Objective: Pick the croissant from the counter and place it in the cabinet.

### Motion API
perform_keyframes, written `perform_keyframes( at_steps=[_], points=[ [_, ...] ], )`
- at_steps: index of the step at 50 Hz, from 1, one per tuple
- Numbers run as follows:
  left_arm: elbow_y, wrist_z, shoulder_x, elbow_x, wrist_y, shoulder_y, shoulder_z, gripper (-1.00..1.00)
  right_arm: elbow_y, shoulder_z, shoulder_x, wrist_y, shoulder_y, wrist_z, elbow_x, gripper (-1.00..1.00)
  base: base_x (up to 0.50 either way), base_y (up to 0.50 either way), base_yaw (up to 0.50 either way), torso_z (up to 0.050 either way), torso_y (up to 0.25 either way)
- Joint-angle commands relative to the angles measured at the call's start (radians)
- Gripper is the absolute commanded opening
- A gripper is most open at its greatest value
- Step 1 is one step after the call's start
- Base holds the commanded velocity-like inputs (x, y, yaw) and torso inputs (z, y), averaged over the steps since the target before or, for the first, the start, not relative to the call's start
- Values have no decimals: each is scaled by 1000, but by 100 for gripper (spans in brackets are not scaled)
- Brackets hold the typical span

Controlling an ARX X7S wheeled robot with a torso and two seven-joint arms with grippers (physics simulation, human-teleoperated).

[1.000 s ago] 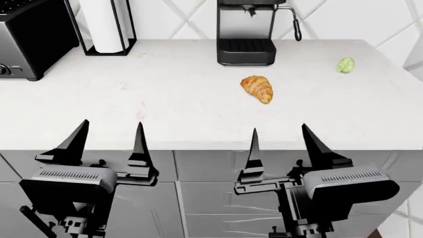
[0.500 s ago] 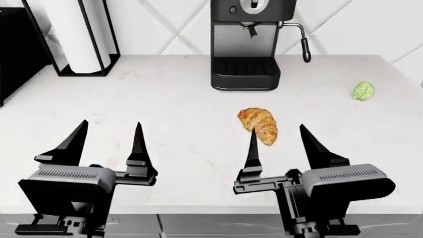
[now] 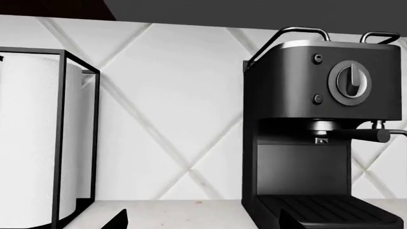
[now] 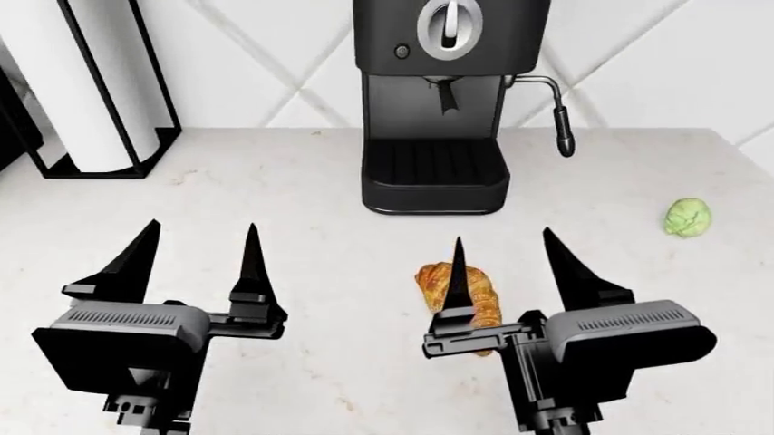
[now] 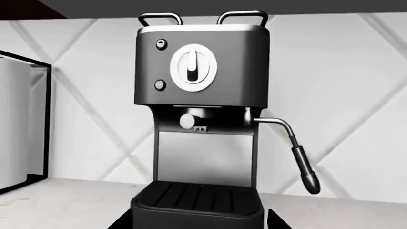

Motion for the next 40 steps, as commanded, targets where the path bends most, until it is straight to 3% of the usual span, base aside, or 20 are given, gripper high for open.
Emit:
perform_keyframes(
  at_steps=[1,13,24,32,40],
  points=[
    [2,-4,-5,-2,1,2,2,100,1,-15,7,-18,-3,-2,-6,100,0,0,0,0,0],
    [4,-6,-10,-5,5,2,3,100,-4,-5,11,15,13,6,14,100,0,0,0,0,0],
    [11,-10,-15,-13,8,7,-3,100,-140,110,61,372,76,28,259,100,0,0,0,0,0],
    [18,-8,-19,-22,11,12,-2,100,-315,289,76,748,148,136,630,100,0,0,0,0,0],
    [35,-7,-28,-43,8,19,-10,100,-317,454,54,996,272,403,1099,100,0,0,0,0,0]
  ],
)
